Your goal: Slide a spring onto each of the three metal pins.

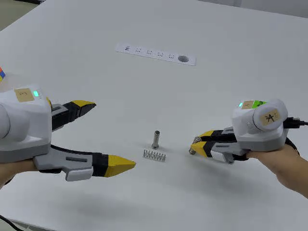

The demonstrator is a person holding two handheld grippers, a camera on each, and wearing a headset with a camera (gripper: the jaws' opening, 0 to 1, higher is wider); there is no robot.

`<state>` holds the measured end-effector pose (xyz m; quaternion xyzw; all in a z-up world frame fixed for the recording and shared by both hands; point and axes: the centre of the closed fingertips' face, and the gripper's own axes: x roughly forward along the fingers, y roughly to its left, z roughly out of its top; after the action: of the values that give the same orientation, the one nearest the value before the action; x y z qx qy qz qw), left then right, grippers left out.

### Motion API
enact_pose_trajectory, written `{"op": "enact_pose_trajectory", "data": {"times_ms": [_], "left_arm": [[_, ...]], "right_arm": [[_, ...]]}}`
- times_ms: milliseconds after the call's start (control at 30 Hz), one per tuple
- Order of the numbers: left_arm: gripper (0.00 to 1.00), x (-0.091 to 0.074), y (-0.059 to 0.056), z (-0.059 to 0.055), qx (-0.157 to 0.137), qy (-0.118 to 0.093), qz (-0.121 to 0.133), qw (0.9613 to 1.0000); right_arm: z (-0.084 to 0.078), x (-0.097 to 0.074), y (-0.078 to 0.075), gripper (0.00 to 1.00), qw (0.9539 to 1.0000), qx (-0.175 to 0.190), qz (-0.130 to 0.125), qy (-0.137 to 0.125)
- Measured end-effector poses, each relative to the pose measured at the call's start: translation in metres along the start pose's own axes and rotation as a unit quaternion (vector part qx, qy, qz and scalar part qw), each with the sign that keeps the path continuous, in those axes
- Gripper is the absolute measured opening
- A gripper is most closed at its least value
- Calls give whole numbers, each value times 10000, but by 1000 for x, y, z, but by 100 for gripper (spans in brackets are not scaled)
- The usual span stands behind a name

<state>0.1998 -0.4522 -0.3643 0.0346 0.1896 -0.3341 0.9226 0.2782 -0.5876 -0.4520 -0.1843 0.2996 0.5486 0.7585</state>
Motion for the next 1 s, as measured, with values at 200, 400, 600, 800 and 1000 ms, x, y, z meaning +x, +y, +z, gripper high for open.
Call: {"op": "enact_pose_trajectory", "data": {"times_ms": [200,400,600,800,1000], "left_arm": [[100,-1,-2,-1,-13,-5,-16,10000],[100,-4,-3,3,-15,-65,-5,10000],[100,-6,-1,4,-11,-118,20,9999],[100,-7,-1,3,4,-121,16,9999],[100,-8,-4,2,27,-136,-20,9999]], "right_arm": [[3,-2,0,15,10000,-13,-27,-34],[11,-12,-1,18,9999,-99,-104,-64],[26,-24,3,20,9993,-285,-174,-167],[47,-28,15,20,9982,-504,-105,-296],[63,-22,36,20,9968,-694,76,-390]]}}
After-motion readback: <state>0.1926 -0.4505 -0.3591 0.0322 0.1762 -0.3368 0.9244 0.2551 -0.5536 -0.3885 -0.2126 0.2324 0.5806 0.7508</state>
